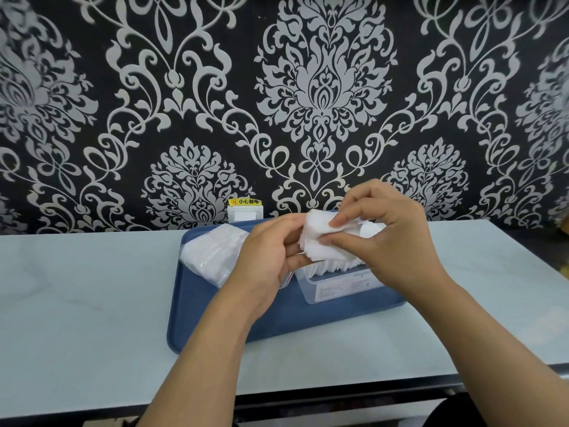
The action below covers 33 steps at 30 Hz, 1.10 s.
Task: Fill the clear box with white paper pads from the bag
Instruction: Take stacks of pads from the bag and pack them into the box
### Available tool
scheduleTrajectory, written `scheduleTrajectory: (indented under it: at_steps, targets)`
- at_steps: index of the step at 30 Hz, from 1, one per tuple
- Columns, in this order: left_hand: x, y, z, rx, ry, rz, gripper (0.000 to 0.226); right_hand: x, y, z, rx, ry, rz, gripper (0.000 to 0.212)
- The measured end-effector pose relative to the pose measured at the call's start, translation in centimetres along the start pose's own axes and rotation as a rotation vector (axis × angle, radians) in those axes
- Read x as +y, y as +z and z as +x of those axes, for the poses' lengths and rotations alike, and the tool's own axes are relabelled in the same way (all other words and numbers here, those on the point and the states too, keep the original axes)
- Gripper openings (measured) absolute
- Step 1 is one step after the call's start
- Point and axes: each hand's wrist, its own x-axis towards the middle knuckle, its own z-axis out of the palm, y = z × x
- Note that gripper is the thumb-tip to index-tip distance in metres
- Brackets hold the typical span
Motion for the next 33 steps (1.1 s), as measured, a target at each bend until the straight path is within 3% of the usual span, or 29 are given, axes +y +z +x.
scheduleTrajectory:
  at_steps: [7,10,12,16,18,24,28,30,33]
  targets:
    - [-0.1,0.0,0.0,-0.014,0.002,0.005,0.028,0.2,0.0,0.0,0.014,0.031,0.0,0.027]
    - [-0.1,0.0,0.1,-0.007,-0.001,-0.014,0.028,0.3,0.0,0.0,-0.032,0.058,-0.05,0.05]
    - [0.0,0.2,0.0,-0.038,-0.007,-0.068,0.026,0.6,0.2,-0.2,-0.079,0.176,0.029,0.058]
    - [-0.6,1.4,-0.2,-0.083,-0.003,-0.041,0.025,0.5,1.5,-0.4,-0.148,0.409,0.385,0.035]
    - [-1.4,2.5,-0.2,-0.045,-0.02,-0.077,0.026,-0.1,2.4,-0.6,-0.149,0.519,0.521,0.034]
    - [-2.0,3.8,0.3,0.076,0.052,-0.18,0.032,-0.7,2.7,-0.5,-0.006,0.689,0.681,0.035]
    - [-2.5,4.7,0.5,0.103,0.093,-0.171,0.031,-0.7,1.5,-1.0,-0.051,0.708,0.672,0.021]
    - [-2.7,4.8,0.4,0.108,0.106,-0.064,0.026,-0.4,0.5,-1.2,-0.045,0.694,0.633,0.016]
    - [-3.2,4.3,0.5,0.12,0.229,0.46,0.028,0.9,-1.7,-1.2,-0.024,0.746,0.468,0.01]
